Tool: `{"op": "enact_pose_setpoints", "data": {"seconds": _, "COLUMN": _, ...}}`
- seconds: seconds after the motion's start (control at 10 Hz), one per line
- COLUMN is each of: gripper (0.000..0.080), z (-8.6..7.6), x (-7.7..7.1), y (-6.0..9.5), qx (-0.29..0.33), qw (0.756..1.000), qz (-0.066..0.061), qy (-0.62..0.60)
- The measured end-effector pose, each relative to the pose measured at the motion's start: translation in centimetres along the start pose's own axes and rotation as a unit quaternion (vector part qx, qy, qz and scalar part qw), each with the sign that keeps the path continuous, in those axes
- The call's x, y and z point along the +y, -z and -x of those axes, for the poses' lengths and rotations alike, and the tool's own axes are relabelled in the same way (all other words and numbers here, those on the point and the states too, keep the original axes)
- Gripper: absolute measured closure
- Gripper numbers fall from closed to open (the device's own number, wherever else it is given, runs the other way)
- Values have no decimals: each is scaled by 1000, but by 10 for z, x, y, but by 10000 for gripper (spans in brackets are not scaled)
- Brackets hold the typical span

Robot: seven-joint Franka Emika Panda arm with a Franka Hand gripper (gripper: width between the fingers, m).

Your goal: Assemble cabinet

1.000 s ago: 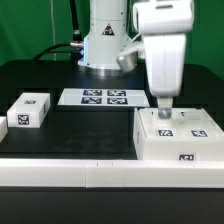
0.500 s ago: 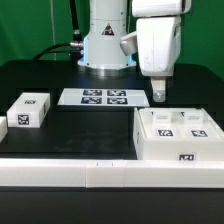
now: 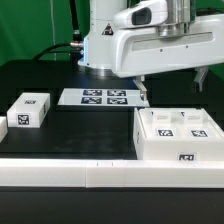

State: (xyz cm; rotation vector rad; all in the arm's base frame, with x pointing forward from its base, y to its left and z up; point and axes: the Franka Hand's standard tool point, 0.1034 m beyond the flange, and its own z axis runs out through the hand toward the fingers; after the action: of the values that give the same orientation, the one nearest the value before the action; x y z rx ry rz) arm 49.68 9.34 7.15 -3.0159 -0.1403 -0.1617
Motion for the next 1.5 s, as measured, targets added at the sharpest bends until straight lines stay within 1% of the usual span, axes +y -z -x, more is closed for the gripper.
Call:
{"op": "enact_pose_setpoints", "data": {"seconds": 0.1, "gripper": 2, "z": 0, "x": -2, "y": 0, "qx": 0, "qw": 1000, "qz": -2, "qy": -18}}
{"op": "enact_pose_setpoints", "data": {"seconds": 0.2, "gripper": 2, "z": 2, "x": -4, "y": -1, "qx": -3, "qw": 998, "qz": -5, "qy": -69}}
{"op": "enact_pose_setpoints", "data": {"seconds": 0.3, "gripper": 2, "z": 16, "x": -11, "y": -8, "qx": -32, "qw": 992, "qz": 6, "qy": -120}}
{"op": "enact_pose_setpoints", "data": {"seconds": 0.4, "gripper": 2, "z": 24, "x": -17, "y": -15, "qx": -35, "qw": 995, "qz": 24, "qy": -92}}
{"op": "enact_pose_setpoints", "data": {"seconds": 0.5, "gripper": 2, "z": 29, "x": -21, "y": -20, "qx": -38, "qw": 995, "qz": 40, "qy": -87}}
{"op": "enact_pose_setpoints", "data": {"seconds": 0.6, "gripper": 2, "z": 28, "x": -17, "y": -21, "qx": -37, "qw": 994, "qz": 50, "qy": -85}}
{"op": "enact_pose_setpoints", "data": {"seconds": 0.7, "gripper": 2, "z": 27, "x": -10, "y": -22, "qx": -35, "qw": 995, "qz": 50, "qy": -77}}
{"op": "enact_pose_setpoints", "data": {"seconds": 0.9, "gripper": 2, "z": 28, "x": -13, "y": -22, "qx": -36, "qw": 995, "qz": 49, "qy": -75}}
{"op": "enact_pose_setpoints", "data": {"seconds": 1.2, "gripper": 2, "z": 27, "x": -11, "y": -23, "qx": -36, "qw": 996, "qz": 47, "qy": -74}}
{"op": "enact_pose_setpoints", "data": {"seconds": 1.3, "gripper": 2, "z": 20, "x": -4, "y": -25, "qx": -34, "qw": 996, "qz": 48, "qy": -70}}
{"op": "enact_pose_setpoints", "data": {"seconds": 1.5, "gripper": 2, "z": 19, "x": 6, "y": -33, "qx": -38, "qw": 996, "qz": 52, "qy": -69}}
